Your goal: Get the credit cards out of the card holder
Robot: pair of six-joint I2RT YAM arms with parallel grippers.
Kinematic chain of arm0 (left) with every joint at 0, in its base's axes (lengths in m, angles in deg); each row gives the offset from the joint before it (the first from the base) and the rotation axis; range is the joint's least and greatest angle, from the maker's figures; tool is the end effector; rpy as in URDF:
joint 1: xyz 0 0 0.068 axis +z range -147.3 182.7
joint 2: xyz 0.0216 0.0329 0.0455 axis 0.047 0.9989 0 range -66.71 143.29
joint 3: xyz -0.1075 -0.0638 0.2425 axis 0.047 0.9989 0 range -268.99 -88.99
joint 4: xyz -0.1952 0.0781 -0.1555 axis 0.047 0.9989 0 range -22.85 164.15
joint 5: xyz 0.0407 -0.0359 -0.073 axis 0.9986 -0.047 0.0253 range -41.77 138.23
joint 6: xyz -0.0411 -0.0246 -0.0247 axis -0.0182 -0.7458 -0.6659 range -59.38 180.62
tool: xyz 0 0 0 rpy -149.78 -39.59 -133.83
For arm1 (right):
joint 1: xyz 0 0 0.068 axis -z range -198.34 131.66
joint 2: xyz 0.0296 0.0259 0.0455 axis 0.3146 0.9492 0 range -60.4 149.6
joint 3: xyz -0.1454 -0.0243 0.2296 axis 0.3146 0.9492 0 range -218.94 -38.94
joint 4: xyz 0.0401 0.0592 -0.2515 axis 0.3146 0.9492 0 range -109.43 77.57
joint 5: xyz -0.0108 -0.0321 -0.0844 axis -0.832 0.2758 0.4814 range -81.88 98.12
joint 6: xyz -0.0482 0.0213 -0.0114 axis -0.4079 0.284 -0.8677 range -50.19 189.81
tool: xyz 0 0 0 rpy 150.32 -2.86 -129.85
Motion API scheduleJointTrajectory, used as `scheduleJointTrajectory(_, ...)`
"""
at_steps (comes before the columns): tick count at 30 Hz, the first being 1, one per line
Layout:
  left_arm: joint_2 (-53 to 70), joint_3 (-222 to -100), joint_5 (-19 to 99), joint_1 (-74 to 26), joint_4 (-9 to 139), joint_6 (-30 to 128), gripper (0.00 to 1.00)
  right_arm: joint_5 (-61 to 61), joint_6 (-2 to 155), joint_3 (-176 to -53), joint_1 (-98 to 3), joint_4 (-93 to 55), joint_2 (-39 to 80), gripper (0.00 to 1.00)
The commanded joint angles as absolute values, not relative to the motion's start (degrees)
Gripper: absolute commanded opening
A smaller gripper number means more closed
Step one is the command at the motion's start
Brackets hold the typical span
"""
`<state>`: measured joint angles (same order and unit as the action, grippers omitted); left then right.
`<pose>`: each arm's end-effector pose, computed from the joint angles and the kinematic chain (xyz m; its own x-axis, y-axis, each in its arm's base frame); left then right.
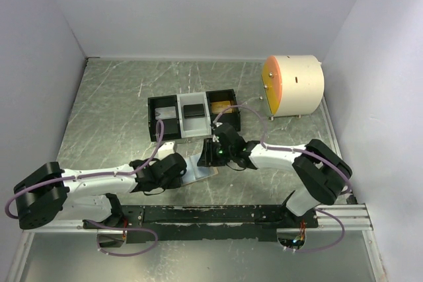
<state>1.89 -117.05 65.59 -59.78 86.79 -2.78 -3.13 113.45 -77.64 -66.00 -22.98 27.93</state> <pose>0.1030 -0.1747 0.1519 -0.8751 -0.1675 -0.4541 -0.0102 0.9444 -0.3287 0.1917 0.2208 0.1511 -0.9143 0.0014 -0.4050 -0.2559 0.7731 0.5803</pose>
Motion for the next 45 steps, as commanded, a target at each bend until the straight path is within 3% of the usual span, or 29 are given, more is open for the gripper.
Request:
scheduleJointTrajectory(1,2.98,-118.23,65.60,-60.35,87.25,-2.27,0.38,-10.45,116.75,-76.11,-66.80,-28.25,28.80,0.40)
scheduleJointTrajectory(28,-0.06,-115.68,66.21,-60.80,86.14,-4.07,0.38,-22.99,120.53,-85.24,-68.93,-37.29,39.48,0.40)
scheduleJointTrajectory(32,0.75,-116.49,66.40,-60.85,87.24,-4.05,0.38,-13.68,116.51,-85.52,-68.96,-30.04,32.81,0.41)
scheduleJointTrajectory(38,0.38,-116.48,66.51,-60.94,86.90,-3.92,0.38,11.38,108.07,-86.49,-68.84,-8.91,24.73,0.49)
scheduleJointTrajectory(44,0.49,-117.15,67.15,-61.02,87.16,-3.85,0.38,11.29,103.83,-85.42,-69.69,-4.35,24.47,0.55)
scheduleJointTrajectory(45,0.52,-117.31,67.33,-61.02,87.15,-3.83,0.38,11.47,104.06,-85.29,-70.33,-4.59,24.50,0.61)
